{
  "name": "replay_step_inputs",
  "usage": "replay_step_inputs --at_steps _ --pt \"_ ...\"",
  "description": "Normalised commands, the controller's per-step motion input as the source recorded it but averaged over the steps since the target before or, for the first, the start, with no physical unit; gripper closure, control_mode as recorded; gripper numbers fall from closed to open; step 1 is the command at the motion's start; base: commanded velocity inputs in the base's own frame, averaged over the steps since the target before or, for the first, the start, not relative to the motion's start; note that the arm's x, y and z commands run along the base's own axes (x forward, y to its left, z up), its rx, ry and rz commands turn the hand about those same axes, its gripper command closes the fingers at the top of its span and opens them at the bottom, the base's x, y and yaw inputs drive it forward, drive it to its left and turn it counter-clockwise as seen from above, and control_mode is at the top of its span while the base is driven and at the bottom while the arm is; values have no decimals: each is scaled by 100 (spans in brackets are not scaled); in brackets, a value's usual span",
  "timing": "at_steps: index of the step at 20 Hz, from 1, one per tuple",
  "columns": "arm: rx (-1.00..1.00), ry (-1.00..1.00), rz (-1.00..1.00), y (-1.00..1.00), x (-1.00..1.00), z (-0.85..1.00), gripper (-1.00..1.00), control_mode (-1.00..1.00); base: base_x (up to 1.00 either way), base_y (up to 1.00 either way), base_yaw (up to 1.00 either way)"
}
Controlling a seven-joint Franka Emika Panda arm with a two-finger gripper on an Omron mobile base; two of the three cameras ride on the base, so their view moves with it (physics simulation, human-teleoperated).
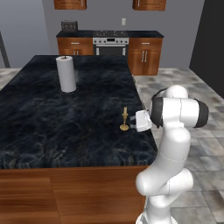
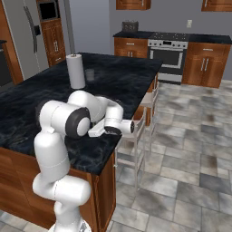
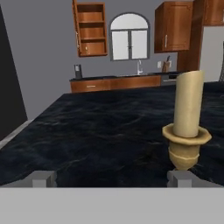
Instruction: Pick the candle and candle from the dining table and place them in the open cabinet. Close the cabinet after placing the objects.
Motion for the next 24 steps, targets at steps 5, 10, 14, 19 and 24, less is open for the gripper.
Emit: replay_step_inputs --at_steps 5,10,14,19,24 --pt "0 0 0 9 9 -3 -100 -100 0 0 0" --pt "0 0 0 3 9 0 -100 -100 0 0 0" --pt "0 0 0 1 8 -2 -100 -100 0 0 0" --pt "0 0 0 1 7 -4 -100 -100 0 0 0" --pt "0 0 0 3 11 -4 -100 -100 0 0 0"
